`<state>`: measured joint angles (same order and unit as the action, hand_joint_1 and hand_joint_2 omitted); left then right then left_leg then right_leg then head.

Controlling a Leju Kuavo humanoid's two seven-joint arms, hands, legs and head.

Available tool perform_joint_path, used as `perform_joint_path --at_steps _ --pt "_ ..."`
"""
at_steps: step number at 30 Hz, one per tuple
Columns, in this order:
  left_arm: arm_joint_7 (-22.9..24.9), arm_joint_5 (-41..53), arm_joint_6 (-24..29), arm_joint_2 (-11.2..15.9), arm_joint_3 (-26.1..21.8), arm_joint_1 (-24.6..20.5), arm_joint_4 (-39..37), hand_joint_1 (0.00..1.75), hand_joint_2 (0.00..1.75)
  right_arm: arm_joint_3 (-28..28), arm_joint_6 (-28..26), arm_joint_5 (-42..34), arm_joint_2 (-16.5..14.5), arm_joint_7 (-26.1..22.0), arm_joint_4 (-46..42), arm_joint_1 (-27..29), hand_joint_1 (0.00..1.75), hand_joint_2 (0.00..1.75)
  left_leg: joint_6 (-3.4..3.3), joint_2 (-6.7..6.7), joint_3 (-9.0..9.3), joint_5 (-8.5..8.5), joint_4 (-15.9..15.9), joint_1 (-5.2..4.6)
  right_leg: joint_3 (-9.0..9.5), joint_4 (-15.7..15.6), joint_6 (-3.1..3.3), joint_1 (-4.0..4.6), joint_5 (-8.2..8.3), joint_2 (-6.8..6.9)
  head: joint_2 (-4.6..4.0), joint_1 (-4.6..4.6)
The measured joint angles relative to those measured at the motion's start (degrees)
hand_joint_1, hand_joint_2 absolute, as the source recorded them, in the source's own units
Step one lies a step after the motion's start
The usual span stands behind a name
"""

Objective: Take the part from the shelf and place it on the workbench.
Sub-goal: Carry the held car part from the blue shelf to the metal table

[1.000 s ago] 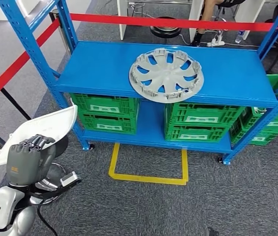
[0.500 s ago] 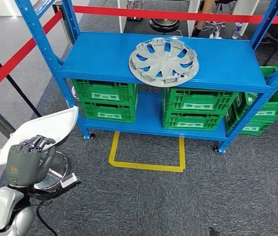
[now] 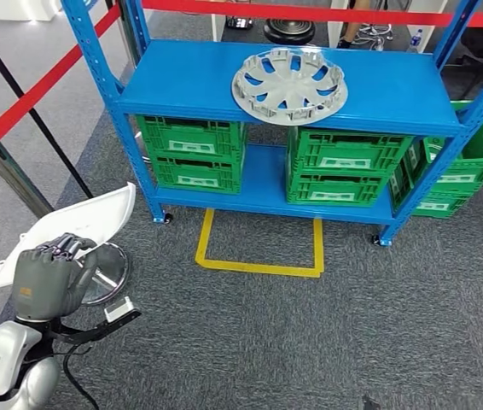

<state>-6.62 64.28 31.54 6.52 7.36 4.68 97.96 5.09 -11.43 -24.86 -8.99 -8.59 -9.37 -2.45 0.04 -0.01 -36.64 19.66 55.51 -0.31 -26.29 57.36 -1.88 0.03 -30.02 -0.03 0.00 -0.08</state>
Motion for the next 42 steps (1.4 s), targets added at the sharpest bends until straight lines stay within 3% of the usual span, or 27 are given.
perform_joint_path --at_steps 1,3,5,7,8,9,11,13,15,16,18,19,20,22,23,24,26,28,29,31,33,34,36,38,39,40,42 --pt "0.0 0.0 0.0 0.0 0.0 0.0 0.0 1.75 1.75 0.0 0.0 0.0 0.0 0.0 0.0 -0.1 0.00 0.00 0.32 -0.05 -0.14 -0.58 0.0 0.01 0.44 -1.2 0.11 0.14 -0.32 -0.06 0.00 -0.03" --pt "0.0 -0.1 0.0 0.0 0.0 0.0 0.0 1.75 1.75 0.0 0.0 0.0 0.0 0.1 0.0 0.0 0.00 0.00 1.00 -0.08 -0.50 -0.63 0.1 0.23 -0.85 -1.0 0.81 0.14 0.66 0.01 0.00 -0.08" --pt "0.0 -0.1 0.0 0.1 -0.1 0.1 0.0 1.75 1.75 0.0 0.0 0.0 0.0 0.2 0.0 0.0 0.00 0.00 1.66 -0.04 -1.64 3.53 3.4 0.36 -2.00 -1.0 1.76 0.00 2.04 0.20 0.00 0.12" --pt "0.0 -0.2 0.0 0.1 0.0 0.1 0.0 1.75 1.75 0.0 -0.1 0.0 0.0 0.2 0.0 0.0 0.00 0.00 2.12 -0.03 -3.35 9.71 10.6 0.40 -3.55 -1.0 2.20 0.03 3.57 0.27 0.00 0.27" --pt "0.0 -0.2 0.0 0.1 0.0 0.1 0.0 1.75 1.75 0.0 -0.1 0.0 0.0 0.2 0.0 0.0 0.00 0.00 2.26 -0.03 -3.94 11.45 14.2 0.42 -4.46 -0.9 2.24 0.06 4.34 0.29 0.00 0.27" --pt "0.0 -0.2 0.0 0.1 0.0 0.1 0.0 1.75 1.75 0.0 -0.1 0.0 0.0 0.2 0.0 0.0 0.00 0.00 2.32 -0.03 -3.94 11.81 16.6 0.44 -5.50 -0.8 2.21 0.09 5.10 0.30 0.00 0.27" --pt "0.0 -0.2 0.0 0.1 0.0 0.1 0.0 1.75 1.75 0.0 -0.1 0.0 0.0 0.2 0.0 0.0 0.00 0.00 2.26 -0.03 -1.53 9.45 16.0 0.46 -7.39 -0.7 2.06 0.13 6.42 0.31 0.00 0.27" --pt "0.0 -0.2 0.0 0.0 0.0 0.0 0.0 1.75 1.75 0.0 -0.1 0.0 0.0 0.2 0.0 0.0 0.00 0.00 2.00 -0.01 4.28 7.41 8.7 0.44 -8.86 -0.5 1.76 0.22 7.61 0.26 0.00 0.27" --pt "0.0 -0.2 0.0 0.0 0.0 -0.1 0.0 1.75 1.75 0.0 -0.1 0.0 0.0 0.2 0.0 -0.1 0.00 0.00 1.45 0.05 9.12 7.91 1.2 0.26 -10.00 -0.3 1.27 0.31 8.90 0.22 0.00 0.21" --pt "0.0 -0.2 0.0 0.0 0.0 -0.1 0.0 1.75 1.75 0.0 -0.1 0.0 0.0 0.2 0.0 -0.1 0.00 0.00 1.08 0.08 9.96 8.25 -0.7 0.03 -10.44 -0.3 0.98 0.26 9.55 0.23 0.00 0.17" --pt "0.0 -0.2 0.0 0.0 0.0 -0.1 0.0 1.75 1.75 0.0 -0.1 0.0 0.0 0.2 0.0 0.2 0.00 0.00 0.20 0.04 9.18 7.63 -1.3 -0.19 -11.24 -0.4 0.35 -0.05 10.26 0.19 0.00 0.22" --pt "0.0 -0.2 0.0 0.0 0.0 -0.1 0.0 1.75 1.75 0.0 0.0 0.0 0.0 0.2 0.0 0.4 0.00 0.00 -0.28 0.01 8.64 7.06 -1.3 -0.20 -11.86 0.3 0.06 -0.13 9.29 0.15 0.00 0.19" --pt "0.0 -0.2 0.0 0.0 0.0 -0.1 0.0 1.75 1.75 0.0 0.0 0.0 0.0 0.2 0.0 0.5 0.00 0.00 -0.70 -0.04 8.07 6.45 -1.4 -0.12 -12.68 2.1 -0.18 -0.16 7.22 0.11 0.00 0.15" --pt "0.0 -0.2 0.0 0.0 0.0 -0.2 -0.1 1.75 1.75 0.0 0.1 0.0 0.0 0.2 0.0 0.6 0.00 0.00 -1.19 -0.09 6.82 5.32 -1.4 -0.10 -14.71 9.0 -0.48 -0.14 1.41 0.08 0.00 -0.04" --pt "0.0 -0.2 0.0 0.0 0.0 -0.1 -0.1 1.75 1.75 0.0 0.2 0.0 0.0 0.3 0.0 0.5 0.00 0.00 -1.26 -0.11 6.13 4.73 -1.4 -0.12 -15.38 12.9 -0.57 -0.15 -0.56 0.09 0.00 -0.07" --pt "0.0 -0.2 0.0 0.0 0.0 -0.1 -0.2 1.75 1.75 0.0 0.2 0.0 0.0 0.3 0.0 0.5 0.00 0.00 -1.24 -0.13 5.38 4.12 -1.4 -0.14 -15.47 15.7 -0.62 -0.14 -1.14 0.08 0.00 -0.07" --pt "0.0 -0.4 0.0 0.0 -0.1 0.0 -0.4 1.75 1.75 0.0 0.3 0.0 0.0 0.3 0.0 0.5 0.00 0.00 -1.07 -0.11 3.79 2.97 -1.2 -0.11 -13.02 15.5 -0.59 -0.15 1.07 0.09 0.00 -0.07" --pt "0.0 -0.5 0.0 0.0 -0.3 0.1 -0.5 1.75 1.75 0.0 0.3 0.0 0.1 0.4 0.0 0.3 0.00 0.00 -0.64 -0.03 2.32 2.05 -0.8 -0.07 -7.23 8.5 -0.56 -0.14 2.99 0.02 0.00 -0.08" --pt "0.0 -0.6 0.0 0.0 -0.5 0.1 -0.5 1.75 1.75 0.0 0.3 0.0 0.1 0.5 0.0 0.2 0.00 0.00 -0.33 -0.02 1.77 1.64 -0.5 -0.09 -4.40 4.4 -0.47 -0.10 2.69 -0.13 0.00 -0.07" --pt "0.0 -0.8 0.0 0.1 -0.8 0.1 -0.6 1.75 1.75 0.0 0.3 0.0 0.1 0.6 0.0 0.1 0.00 0.00 0.27 -0.05 1.15 0.75 -0.1 -0.14 -1.71 -0.1 -0.20 0.06 1.28 -0.44 0.00 -0.06" --pt "0.0 -0.9 0.0 0.1 -1.1 0.2 -0.6 1.75 1.75 0.0 0.3 0.0 0.1 0.6 0.0 0.1 0.00 0.00 0.83 -0.04 0.78 0.15 0.0 -0.02 -2.44 -0.2 0.46 0.11 1.77 -0.45 -0.01 0.01" --pt "0.0 -0.9 0.0 0.1 -1.2 0.2 -0.6 1.75 1.75 0.0 0.3 0.0 0.1 0.6 0.0 0.1 0.00 0.00 1.16 -0.02 0.36 0.94 0.5 0.05 -2.88 -0.1 0.92 0.09 2.26 -0.38 -0.01 0.11" --pt "0.0 -1.0 0.0 0.2 -1.3 0.3 -0.6 1.75 1.75 0.0 0.3 0.0 0.2 0.7 0.0 0.1 0.00 0.00 1.75 0.02 -1.14 5.58 4.6 0.15 -4.19 -0.2 1.77 -0.02 3.60 -0.17 -0.01 0.31" --pt "0.0 -1.1 0.0 0.3 -1.4 0.4 -0.6 1.75 1.75 0.0 0.3 0.0 0.2 0.6 0.0 0.0 0.00 0.00 2.10 0.02 -2.91 11.09 12.1 0.18 -5.86 -0.1 2.12 0.08 4.96 -0.09 -0.01 0.41" --pt "0.0 -1.2 0.0 0.3 -1.4 0.4 -0.7 1.75 1.75 0.0 0.3 0.0 0.2 0.6 0.0 0.0 0.00 0.00 2.15 0.02 -3.26 12.21 15.2 0.19 -6.72 -0.1 2.17 0.15 5.61 -0.05 -0.01 0.43" --pt "0.0 -1.3 0.0 0.3 -1.5 0.4 -0.7 1.75 1.75 0.0 0.3 0.0 0.2 0.6 0.0 0.0 0.00 0.00 2.11 0.02 -2.94 12.05 16.8 0.20 -7.58 -0.1 2.19 0.23 6.26 -0.02 0.00 0.44" --pt "0.0 -1.5 0.0 0.3 -1.6 0.4 -0.7 1.75 1.75 0.0 0.3 0.0 0.2 0.5 0.0 0.0 0.00 0.00 1.79 0.02 0.44 9.23 14.0 0.21 -9.16 -0.1 2.17 0.39 7.55 0.00 0.00 0.44"
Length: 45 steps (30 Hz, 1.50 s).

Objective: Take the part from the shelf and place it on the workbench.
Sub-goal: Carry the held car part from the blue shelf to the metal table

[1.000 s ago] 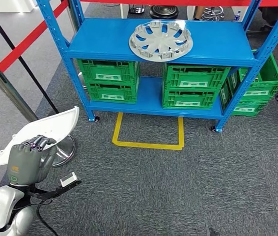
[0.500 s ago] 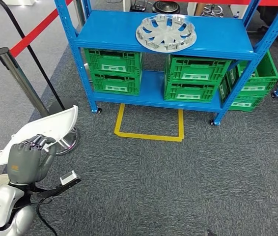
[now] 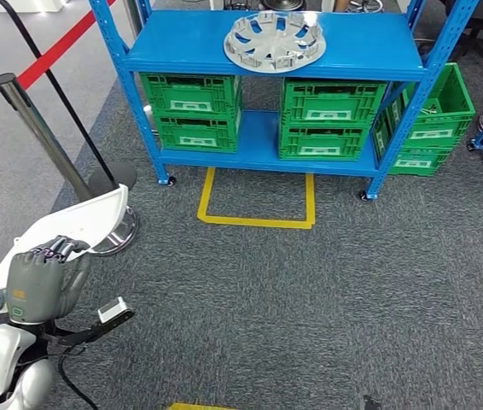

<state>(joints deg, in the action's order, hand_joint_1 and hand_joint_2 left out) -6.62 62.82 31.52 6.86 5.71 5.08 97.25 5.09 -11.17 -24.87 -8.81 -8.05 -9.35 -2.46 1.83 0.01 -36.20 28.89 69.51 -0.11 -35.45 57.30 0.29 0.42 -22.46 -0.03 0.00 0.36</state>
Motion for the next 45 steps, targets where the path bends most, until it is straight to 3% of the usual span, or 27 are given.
perform_joint_path --at_steps 1,3,5,7,8,11,12,14,16,18,19,21,23,24,26,28,29,30,33,35,37,39,41,42,43,44,45 --pt "0.0 -0.1 0.0 0.0 -0.1 0.0 0.0 1.75 1.75 0.0 0.0 0.0 0.0 0.0 0.0 0.0 0.00 0.00 -0.24 0.00 2.90 -1.05 -3.6 -0.02 -0.63 0.0 -0.09 0.09 0.59 -0.04 0.00 0.01" --pt "0.0 -0.2 0.0 0.1 -0.3 -0.1 0.0 1.75 1.75 0.0 0.0 0.0 0.0 0.0 0.0 -0.1 0.00 0.00 -0.76 0.03 8.21 -1.11 -11.4 -0.17 -1.52 0.1 -0.44 0.29 1.74 -0.11 0.00 -0.06" --pt "0.0 -0.4 0.0 0.1 -0.6 0.0 0.0 1.75 1.75 0.0 0.0 0.0 0.0 0.0 0.0 -0.1 0.00 0.00 -1.35 0.05 9.74 -0.71 -14.8 -0.57 -2.06 0.0 -0.94 0.21 3.00 -0.10 0.00 -0.10" --pt "0.0 -0.5 0.0 0.2 -0.8 0.0 0.0 1.75 1.75 0.0 0.0 0.0 0.0 0.1 0.0 0.1 0.00 0.00 -2.21 -0.02 8.72 -1.68 -15.1 -0.70 -2.88 0.1 -1.54 -0.14 3.12 -0.12 0.00 -0.01" --pt "0.0 -0.5 0.0 0.2 -0.9 0.0 0.0 1.75 1.75 0.1 0.1 0.0 0.1 0.3 0.0 0.3 0.00 0.00 -2.68 -0.06 8.11 -2.31 -15.2 -0.66 -3.55 1.3 -1.84 -0.24 1.58 -0.15 0.00 -0.07" --pt "0.2 -0.4 -0.6 0.2 -1.1 0.1 0.0 1.75 1.75 0.4 0.3 0.0 0.1 1.0 0.0 0.4 0.00 0.00 -3.35 0.04 5.90 -4.20 -15.2 -0.55 -6.17 10.7 -2.49 -0.36 -6.58 -0.18 0.00 -0.36" --pt "0.4 -0.4 -0.9 0.2 -1.1 0.1 0.0 1.75 1.75 0.6 0.4 0.0 0.2 1.3 0.0 0.4 0.00 0.00 -3.31 0.21 5.08 -4.85 -15.2 -0.56 -6.72 14.3 -2.61 -0.38 -7.77 -0.18 0.00 -0.38" --pt "0.9 -0.3 -1.5 0.2 -1.1 0.3 0.0 1.75 1.75 1.1 0.4 0.0 0.5 1.8 0.0 0.3 0.00 0.00 -3.04 0.77 3.40 -6.17 -15.1 -0.54 -5.79 17.2 -2.60 -0.39 -6.06 -0.25 0.00 -0.37" --pt "1.2 -0.1 -1.9 0.2 -1.2 0.3 0.0 1.75 1.75 1.7 0.4 0.0 0.8 2.3 0.0 0.4 0.00 0.00 -2.63 1.57 1.96 -7.35 -15.0 -0.44 -1.05 12.4 -2.37 -0.44 -3.37 -1.35 0.00 -0.37" --pt "1.3 0.1 -2.1 0.2 -1.2 0.2 0.0 1.75 1.75 2.3 0.4 0.0 0.9 2.6 0.0 0.3 0.00 0.00 -2.12 2.48 0.97 -8.29 -14.6 -0.45 5.21 4.0 -2.09 -0.63 -4.63 -3.84 0.00 -0.36" --pt "1.4 0.1 -2.2 0.2 -1.2 0.1 0.0 1.75 1.75 2.6 0.4 0.0 1.0 2.7 0.0 0.3 0.00 0.00 -1.83 2.94 0.65 -8.75 -14.5 -0.43 7.02 1.1 -1.96 -0.67 -5.83 -4.68 -0.01 -0.32" --pt "1.7 0.2 -2.3 0.2 -1.1 -0.1 -0.1 1.75 1.75 3.2 0.4 0.0 1.1 3.1 0.0 0.3 0.00 0.00 -1.19 4.01 0.18 -9.59 -14.4 -0.25 7.69 -0.7 -1.57 -0.58 -6.68 -4.10 -0.01 -0.32" --pt "1.9 0.2 -2.5 0.3 -1.1 -0.1 -0.1 1.75 1.75 3.8 0.3 0.0 1.2 3.4 0.0 0.3 0.00 0.00 -0.60 3.68 -0.52 -8.57 -13.4 -0.07 7.49 -0.8 -0.78 -0.60 -6.19 -2.61 0.00 -0.19" --pt "1.9 0.3 -2.7 0.4 -1.1 -0.2 -0.2 1.75 1.75 4.1 0.3 0.0 1.2 3.6 0.0 0.3 0.00 0.00 -0.30 2.94 -1.37 -6.68 -11.4 0.00 7.41 -0.9 -0.39 -0.67 -5.85 -1.81 0.00 -0.04" --pt "2.0 0.3 -3.0 0.4 -1.0 -0.4 -0.4 1.75 1.75 4.5 0.3 0.0 1.3 3.8 0.0 0.4 0.00 0.00 0.34 1.34 -3.92 -1.68 -4.2 0.21 6.98 -0.8 -0.01 -0.57 -5.28 -0.28 -0.01 0.24" --pt "2.0 0.3 -3.1 0.4 -1.0 -0.5 -0.8 1.75 1.75 5.0 0.3 0.0 1.4 4.1 0.0 0.4 0.00 0.00 0.82 0.82 -5.45 0.51 1.6 0.50 6.35 -0.7 -0.06 -0.52 -4.85 1.19 -0.01 0.26" --pt "2.1 0.3 -3.1 0.5 -0.9 -0.5 -1.0 1.75 1.75 5.1 0.3 0.0 1.4 4.2 0.0 0.4 0.00 0.00 0.95 0.68 -4.89 -0.08 1.8 0.63 6.13 -0.7 -0.13 -0.52 -4.72 1.90 -0.01 0.27" --pt "2.1 0.3 -3.1 0.5 -0.9 -0.5 -1.1 1.75 1.75 5.3 0.3 0.0 1.5 4.3 0.0 0.4 0.00 0.00 1.02 0.36 -3.25 -1.46 -0.3 0.73 6.01 -0.7 -0.20 -0.52 -4.65 2.61 -0.01 0.27" --pt "2.2 0.3 -3.1 0.5 -0.9 -0.9 -1.4 1.75 1.75 5.7 0.3 0.0 1.6 4.3 0.0 0.2 0.00 0.00 0.73 -2.76 3.43 -4.90 -10.9 0.50 5.73 -0.5 -0.75 -0.14 -4.73 4.45 0.00 0.30" --pt "2.2 0.3 -3.1 0.5 -0.9 -1.2 -1.4 1.75 1.75 5.9 0.3 0.0 1.6 4.4 0.0 0.1 0.00 0.00 -0.17 -3.35 4.51 -4.72 -13.3 0.11 5.69 -0.4 -1.32 0.11 -4.76 5.50 0.00 0.19" --pt "2.2 0.3 -3.1 0.5 -0.9 -1.2 -1.5 1.75 1.75 6.0 0.3 0.0 1.6 4.4 0.0 0.0 0.00 0.00 -1.23 -2.24 4.06 -4.84 -13.7 0.11 5.79 -0.3 -1.96 0.00 -4.94 6.02 0.00 0.08" --pt "2.2 0.3 -3.1 0.5 -0.9 -1.3 -1.7 1.75 1.75 6.1 0.3 0.0 1.7 4.4 0.0 -0.1 0.00 0.00 -2.05 -1.14 3.75 -5.21 -13.8 0.23 4.47 2.5 -2.51 -0.18 -6.87 4.06 -0.01 -0.07" --pt "2.2 0.3 -3.1 0.5 -0.9 -1.6 -1.9 1.75 1.75 6.3 0.3 0.0 1.7 4.5 0.0 0.0 0.00 0.00 -2.61 -0.01 3.46 -5.46 -13.9 0.22 0.97 10.0 -2.67 -0.23 -10.64 1.23 0.00 -0.27" --pt "2.2 0.3 -3.1 0.5 -0.9 -1.7 -2.0 1.75 1.75 6.3 0.4 0.0 1.7 4.6 0.0 0.1 0.00 0.00 -2.79 0.63 3.31 -5.58 -13.8 0.15 -0.98 14.0 -2.64 -0.23 -12.10 0.55 0.00 -0.29" --pt "2.2 0.3 -3.1 0.5 -0.9 -1.8 -2.1 1.75 1.75 6.5 0.4 0.0 1.7 4.6 0.0 0.2 0.00 0.00 -2.88 1.36 3.20 -5.68 -13.8 0.08 -2.34 16.6 -2.58 -0.21 -12.61 0.23 0.00 -0.28" --pt "2.2 0.3 -3.1 0.5 -0.8 -1.8 -2.3 1.75 1.75 6.6 0.4 0.0 1.7 4.7 0.0 0.3 0.00 0.00 -2.90 2.13 3.14 -5.77 -13.8 0.02 -2.69 17.0 -2.46 -0.19 -11.98 0.05 0.00 -0.28" --pt "2.3 0.3 -3.1 0.5 -0.8 -1.8 -2.4 1.75 1.75 6.6 0.4 0.0 1.7 4.7 0.0 0.3 0.00 0.00 -2.86 2.91 3.13 -5.86 -13.8 0.00 -1.85 15.0 -2.29 -0.18 -10.29 -0.20 -0.01 -0.28"
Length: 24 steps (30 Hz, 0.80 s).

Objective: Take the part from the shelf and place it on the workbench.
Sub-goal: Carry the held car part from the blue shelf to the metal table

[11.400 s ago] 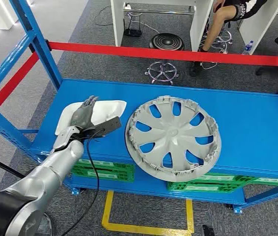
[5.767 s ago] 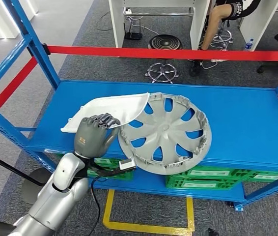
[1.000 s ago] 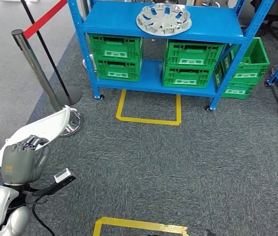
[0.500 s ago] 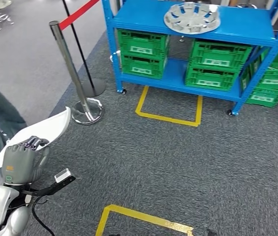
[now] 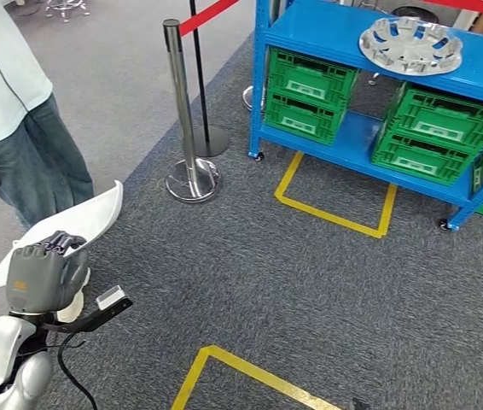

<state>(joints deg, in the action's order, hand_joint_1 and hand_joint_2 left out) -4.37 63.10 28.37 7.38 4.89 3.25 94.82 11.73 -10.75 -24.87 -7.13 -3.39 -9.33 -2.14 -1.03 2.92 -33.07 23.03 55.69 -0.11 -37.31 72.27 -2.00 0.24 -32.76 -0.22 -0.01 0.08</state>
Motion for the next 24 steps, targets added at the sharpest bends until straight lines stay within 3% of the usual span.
perform_joint_path --at_steps 1,3,5,7,9,11,13,14,16,18,20,22,24 --pt "0.1 0.0 0.0 0.0 0.0 -0.1 -0.1 1.75 1.75 0.1 0.0 0.0 0.0 0.0 0.0 0.0 0.00 0.00 0.11 0.79 0.00 -0.09 0.0 0.01 1.66 -3.7 0.20 -0.02 2.22 -0.65 0.00 -0.02" --pt "0.3 0.0 -0.1 0.0 0.0 -0.4 -0.3 1.75 1.75 0.1 0.0 0.0 0.1 0.0 0.0 0.0 0.00 0.00 0.49 2.24 -0.28 -0.30 0.2 -0.07 5.17 -11.3 0.48 -0.30 5.26 -3.42 -0.01 0.02" --pt "0.6 -0.1 -0.2 -0.1 0.0 -0.7 -0.5 1.75 1.75 0.2 0.0 0.0 0.1 0.1 0.0 -0.1 0.00 0.00 1.12 3.52 -1.03 -0.74 0.5 0.04 6.57 -14.4 0.54 -0.44 5.74 -4.98 0.00 0.07" --pt "0.7 -0.1 -0.4 0.0 0.1 -0.8 -0.6 1.75 1.75 0.2 -0.1 0.0 0.1 0.1 0.0 -0.1 0.00 0.00 1.82 4.23 -1.72 -1.15 0.5 0.30 6.60 -14.6 0.85 -0.39 6.01 -3.79 0.01 0.06" --pt "0.9 -0.1 -0.7 0.0 0.1 -0.9 -0.7 1.75 1.75 0.2 -0.5 0.0 0.1 0.1 0.0 -0.2 0.00 0.00 2.38 1.95 -2.91 0.27 2.5 0.22 6.57 -15.0 1.42 -0.45 6.47 -2.28 0.00 0.26" --pt "1.0 -0.2 -0.8 0.0 0.2 -1.2 -0.8 1.75 1.75 0.2 -0.7 0.0 0.1 0.1 0.0 -0.1 0.00 0.00 2.89 -1.21 -5.79 3.93 8.8 0.15 6.47 -15.2 1.72 -0.41 6.67 -0.66 0.00 0.50" --pt "1.1 -0.2 -0.9 0.0 0.2 -1.3 -1.1 1.75 1.75 0.2 -0.7 0.0 0.1 0.1 0.0 0.1 0.00 0.00 3.31 -2.07 -8.69 6.61 15.5 0.35 6.31 -15.1 1.77 -0.35 6.66 1.11 0.00 0.56" --pt "1.1 -0.2 -1.0 0.0 0.3 -1.2 -1.2 1.75 1.75 0.2 -0.7 0.0 0.1 0.1 0.0 0.1 0.00 0.00 3.43 -2.18 -8.98 6.54 16.5 0.46 6.25 -15.1 1.78 -0.35 6.66 1.99 0.00 0.57" --pt "1.2 -0.2 -1.0 0.0 0.3 -1.2 -1.3 1.75 1.75 0.2 -0.8 0.0 0.1 0.1 0.0 0.0 0.00 0.00 3.57 -2.79 -6.42 3.82 12.5 0.63 6.27 -15.1 1.68 -0.36 6.60 3.61 0.00 0.55" --pt "1.2 -0.2 -1.0 0.0 0.3 -1.4 -1.3 1.75 1.75 0.3 -0.8 0.0 0.1 0.1 0.0 -0.1 0.00 0.00 3.49 -5.48 -2.26 1.19 5.1 0.49 6.33 -14.9 1.28 -0.11 6.37 4.92 0.00 0.59" --pt "1.2 -0.2 -1.0 0.0 0.3 -1.6 -1.3 1.75 1.75 0.4 -0.7 0.0 0.1 0.1 0.0 -0.2 0.00 0.00 2.68 -7.22 -0.49 0.70 1.5 0.17 6.30 -14.7 0.68 0.30 6.12 6.19 0.01 0.47" --pt "1.2 -0.2 -1.0 0.0 0.3 -1.6 -1.3 1.75 1.75 0.5 -0.7 0.0 0.1 0.1 0.0 -0.2 0.00 0.00 1.58 -6.08 -0.73 0.78 1.1 -0.01 6.32 -14.6 0.14 0.35 5.87 7.51 0.01 0.30" --pt "1.2 -0.2 -1.0 0.0 0.3 -1.6 -1.3 1.75 1.75 0.6 -0.7 0.0 0.1 0.1 0.0 -0.4 0.00 0.00 0.88 -4.70 -0.82 0.58 1.0 0.06 5.60 -12.9 -0.39 0.07 4.45 6.09 0.01 0.16"
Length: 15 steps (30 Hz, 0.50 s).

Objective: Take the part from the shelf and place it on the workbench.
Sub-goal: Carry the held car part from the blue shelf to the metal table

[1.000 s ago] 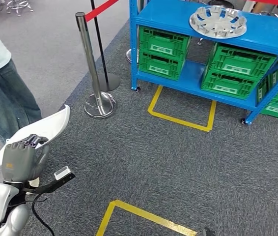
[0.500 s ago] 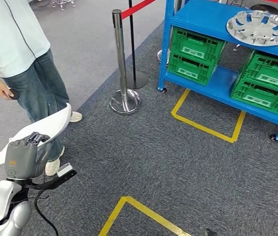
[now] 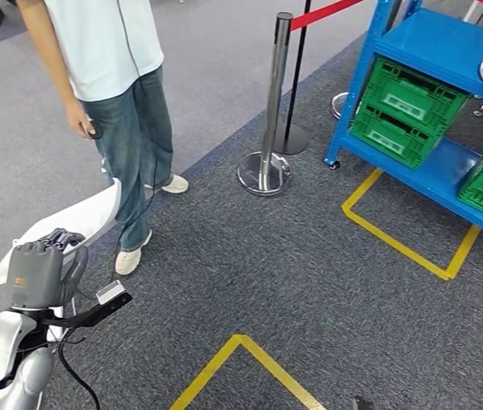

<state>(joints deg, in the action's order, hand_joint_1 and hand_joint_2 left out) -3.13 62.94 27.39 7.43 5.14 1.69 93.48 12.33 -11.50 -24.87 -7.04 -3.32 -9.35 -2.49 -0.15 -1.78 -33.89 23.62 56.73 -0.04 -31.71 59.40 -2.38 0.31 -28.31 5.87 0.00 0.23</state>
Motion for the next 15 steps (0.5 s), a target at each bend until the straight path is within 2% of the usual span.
perform_joint_path --at_steps 1,2,3,4,5,6,7,9,10,11,12,13,14,15 --pt "0.0 0.0 0.0 0.0 0.0 -0.1 0.0 1.75 1.75 0.0 0.0 0.0 0.0 0.0 0.0 0.0 0.00 0.00 -0.33 0.64 -0.01 -0.12 -0.1 0.09 -1.18 2.6 -0.18 -0.12 -1.50 -1.65 0.00 -0.09" --pt "0.0 0.0 0.0 0.0 0.0 -0.2 0.0 1.75 1.75 0.0 0.1 0.0 0.0 0.0 0.0 0.0 0.00 0.00 -0.57 1.29 -0.07 -0.17 -0.1 0.10 -2.92 6.3 -0.25 -0.20 -3.36 -3.54 0.00 -0.24" --pt "0.0 0.0 0.0 0.0 0.0 -0.2 -0.1 1.75 1.75 0.0 0.1 0.0 0.0 0.0 0.0 0.1 0.00 0.00 -0.77 2.01 -0.12 -0.22 0.0 0.07 -4.89 10.4 -0.22 -0.22 -5.07 -4.76 0.00 -0.31" --pt "0.0 0.0 0.0 0.0 0.0 -0.2 -0.1 1.75 1.75 0.0 0.2 0.0 0.0 0.0 0.0 0.2 0.00 0.00 -0.89 2.79 -0.17 -0.26 0.0 0.00 -6.60 13.8 -0.15 -0.21 -6.09 -5.39 0.00 -0.33" --pt "0.0 0.0 0.0 0.0 0.0 -0.2 -0.2 1.75 1.75 0.1 0.2 0.0 0.0 0.0 0.0 0.3 0.00 0.00 -0.95 3.66 -0.19 -0.29 0.0 -0.06 -7.55 15.3 -0.05 -0.19 -6.07 -5.71 0.00 -0.34" --pt "0.0 0.0 -0.1 0.0 0.0 -0.2 -0.3 1.75 1.75 0.1 0.2 0.0 0.0 0.0 0.0 0.4 0.00 0.00 -0.96 4.55 -0.18 -0.33 0.0 -0.10 -7.39 14.4 0.11 -0.18 -4.88 -5.95 0.00 -0.34" --pt "0.1 -0.1 -0.1 0.0 0.0 -0.2 -0.3 1.75 1.75 0.1 0.2 0.0 0.0 0.0 0.0 0.4 0.00 0.00 -0.93 5.46 -0.15 -0.37 0.0 -0.10 -6.19 11.5 0.29 -0.21 -2.87 -6.41 0.00 -0.34" --pt "0.3 -0.2 -0.2 0.0 0.0 -0.3 -0.4 1.75 1.75 0.1 0.2 0.0 0.0 0.0 0.0 0.4 0.00 0.00 -0.67 7.04 -0.25 -0.47 0.2 -0.12 -2.70 3.6 0.52 -0.58 0.81 -9.40 0.00 -0.33" --pt "0.3 -0.3 -0.3 0.0 0.0 -0.4 -0.4 1.75 1.75 0.1 0.3 0.0 0.0 0.0 0.0 0.4 0.00 0.00 -0.41 7.74 -0.45 -0.60 0.3 -0.09 -1.41 0.9 0.50 -0.77 1.65 -10.83 0.00 -0.30" --pt "0.4 -0.3 -0.4 0.0 0.0 -0.4 -0.4 1.75 1.75 0.1 0.3 0.0 0.0 0.1 0.0 0.4 0.00 0.00 -0.07 8.40 -0.73 -0.78 0.3 -0.04 -0.78 -0.4 0.50 -0.87 1.82 -11.83 0.00 -0.29" --pt "0.4 -0.4 -0.4 0.0 0.0 -0.4 -0.4 1.75 1.75 0.1 0.4 0.0 0.0 0.1 0.0 0.4 0.00 0.00 0.34 9.14 -1.03 -1.01 0.3 0.04 -0.60 -0.8 0.56 -0.87 1.73 -11.86 0.00 -0.27" --pt "0.4 -0.5 -0.5 0.1 0.0 -0.4 -0.4 1.75 1.75 0.1 0.4 0.0 0.0 0.1 0.0 0.4 0.00 0.00 0.71 9.79 -1.28 -1.25 0.1 0.22 -0.52 -0.8 0.74 -0.81 1.87 -11.09 0.00 -0.25" --pt "0.4 -0.5 -0.5 0.1 0.0 -0.3 -0.4 1.75 1.75 0.1 0.2 0.0 0.0 0.1 0.0 0.4 0.00 0.00 1.00 9.41 -1.54 -1.14 0.3 0.23 -0.50 -0.9 1.04 -0.79 2.03 -10.31 0.00 -0.23" --pt "0.4 -0.5 -0.5 0.2 -0.1 -0.3 -0.4 1.75 1.75 0.1 0.1 0.0 0.0 0.1 0.0 0.4 0.00 0.00 1.25 8.26 -2.04 -0.48 1.2 0.18 -0.44 -1.1 1.36 -0.81 2.20 -9.51 0.00 -0.09"
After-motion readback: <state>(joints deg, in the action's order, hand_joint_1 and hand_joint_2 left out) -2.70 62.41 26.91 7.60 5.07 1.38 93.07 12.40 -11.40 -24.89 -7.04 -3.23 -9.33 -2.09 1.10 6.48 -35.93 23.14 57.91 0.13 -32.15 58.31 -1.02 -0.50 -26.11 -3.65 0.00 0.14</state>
